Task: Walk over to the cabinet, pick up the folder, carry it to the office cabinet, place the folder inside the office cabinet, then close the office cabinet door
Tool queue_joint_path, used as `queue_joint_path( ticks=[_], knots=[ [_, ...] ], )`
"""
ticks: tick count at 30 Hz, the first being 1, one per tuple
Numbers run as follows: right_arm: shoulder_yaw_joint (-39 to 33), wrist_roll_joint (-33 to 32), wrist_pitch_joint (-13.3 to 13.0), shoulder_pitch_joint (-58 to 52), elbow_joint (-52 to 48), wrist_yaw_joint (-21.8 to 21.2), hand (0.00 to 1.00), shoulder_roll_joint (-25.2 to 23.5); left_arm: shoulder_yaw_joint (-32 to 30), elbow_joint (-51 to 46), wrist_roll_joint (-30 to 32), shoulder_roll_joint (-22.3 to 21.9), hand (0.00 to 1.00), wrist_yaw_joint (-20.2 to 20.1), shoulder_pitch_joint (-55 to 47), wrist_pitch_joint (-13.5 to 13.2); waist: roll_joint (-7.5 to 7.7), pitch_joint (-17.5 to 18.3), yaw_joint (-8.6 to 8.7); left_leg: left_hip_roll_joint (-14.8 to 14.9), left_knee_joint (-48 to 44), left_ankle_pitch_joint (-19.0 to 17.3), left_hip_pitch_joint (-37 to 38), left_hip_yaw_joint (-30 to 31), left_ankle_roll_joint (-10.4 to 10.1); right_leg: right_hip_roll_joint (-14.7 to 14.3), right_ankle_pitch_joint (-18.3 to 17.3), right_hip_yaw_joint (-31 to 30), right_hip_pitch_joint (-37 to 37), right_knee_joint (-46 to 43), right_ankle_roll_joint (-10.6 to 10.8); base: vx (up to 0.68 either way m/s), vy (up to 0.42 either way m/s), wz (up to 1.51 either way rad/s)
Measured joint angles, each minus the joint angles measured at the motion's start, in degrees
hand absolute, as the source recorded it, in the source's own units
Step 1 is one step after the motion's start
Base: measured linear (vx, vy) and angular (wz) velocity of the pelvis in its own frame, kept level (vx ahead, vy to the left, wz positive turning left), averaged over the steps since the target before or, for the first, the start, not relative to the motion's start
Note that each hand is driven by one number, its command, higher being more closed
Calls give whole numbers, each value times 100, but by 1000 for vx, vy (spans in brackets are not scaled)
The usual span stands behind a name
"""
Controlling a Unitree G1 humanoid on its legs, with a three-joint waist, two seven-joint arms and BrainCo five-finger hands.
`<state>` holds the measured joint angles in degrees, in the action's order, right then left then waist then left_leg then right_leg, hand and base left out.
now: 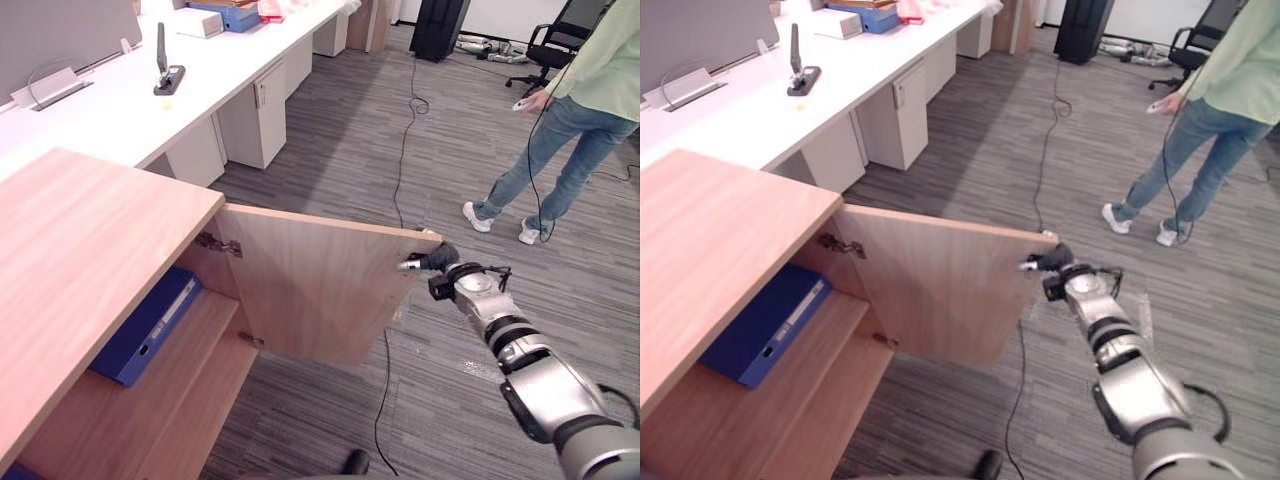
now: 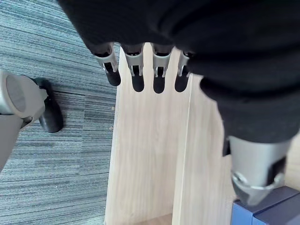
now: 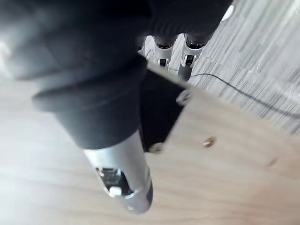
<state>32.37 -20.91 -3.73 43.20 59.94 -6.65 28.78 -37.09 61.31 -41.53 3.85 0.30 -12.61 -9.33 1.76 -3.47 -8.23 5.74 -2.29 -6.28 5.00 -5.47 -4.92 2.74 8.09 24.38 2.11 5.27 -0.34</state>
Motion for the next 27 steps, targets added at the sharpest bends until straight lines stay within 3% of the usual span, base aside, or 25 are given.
queue_joint_path(
  ticks=[2,5,11,15,20,21,22,23,25,27],
  knots=[
    [877,235,114,-72,-276,-241,0,213,-1,4,0,10,0,-6,47,12,5,8,53,85,-4,23,-5,-26,-21,-82,-13,-13,20,-1,-47,26,-35,-7],
    [2132,672,243,-285,-1065,-1058,0,694,1,19,0,43,0,-27,189,17,14,39,100,177,-10,48,-41,-52,-79,-185,-5,-30,85,-2,-159,62,-18,-6],
    [3289,873,255,-900,-2550,-2464,0,804,-176,133,3,101,0,-188,432,26,22,102,112,229,-32,75,-3,-54,-107,-251,-24,-109,102,-1,-192,71,23,-7],
    [3299,843,204,-1033,-3831,-3023,0,1278,-702,177,30,178,0,-221,406,28,87,251,138,192,-33,101,-10,-54,-89,-221,-24,-132,115,-1,-192,10,55,0],
    [2747,599,178,-1366,-5303,-3214,0,2275,-1466,259,28,361,0,-261,236,44,405,466,145,153,-35,120,-23,-73,-79,-198,-102,-134,188,2,-147,-44,44,-3],
    [2728,573,177,-1455,-5651,-3266,0,2503,-1718,280,26,372,0,-268,201,52,478,515,148,164,-34,134,-46,-125,-57,-201,-196,-132,216,3,-13,-54,28,-11],
    [2724,549,183,-1520,-5809,-3333,0,2608,-1857,325,24,364,0,-284,190,52,415,545,109,279,-6,142,-111,-144,-28,-255,-219,-93,188,-69,12,13,6,-6],
    [2720,450,187,-1638,-6051,-3429,0,2774,-2096,408,22,362,0,-318,194,59,447,576,115,313,62,133,-87,-113,-40,-205,-194,-116,301,-478,-103,55,49,15],
    [2609,355,195,-2046,-6455,-3714,0,3033,-2451,544,-36,493,0,-357,181,96,631,611,106,285,-15,112,-89,17,-44,-220,-332,-101,147,-297,-164,34,34,26],
    [2296,348,206,-2378,-6645,-3900,0,3237,-2750,651,-169,444,0,-395,172,131,654,622,24,286,5,89,-96,84,-5,-271,-225,-58,-7,-9,-150,-1,-35,16]
  ],
)
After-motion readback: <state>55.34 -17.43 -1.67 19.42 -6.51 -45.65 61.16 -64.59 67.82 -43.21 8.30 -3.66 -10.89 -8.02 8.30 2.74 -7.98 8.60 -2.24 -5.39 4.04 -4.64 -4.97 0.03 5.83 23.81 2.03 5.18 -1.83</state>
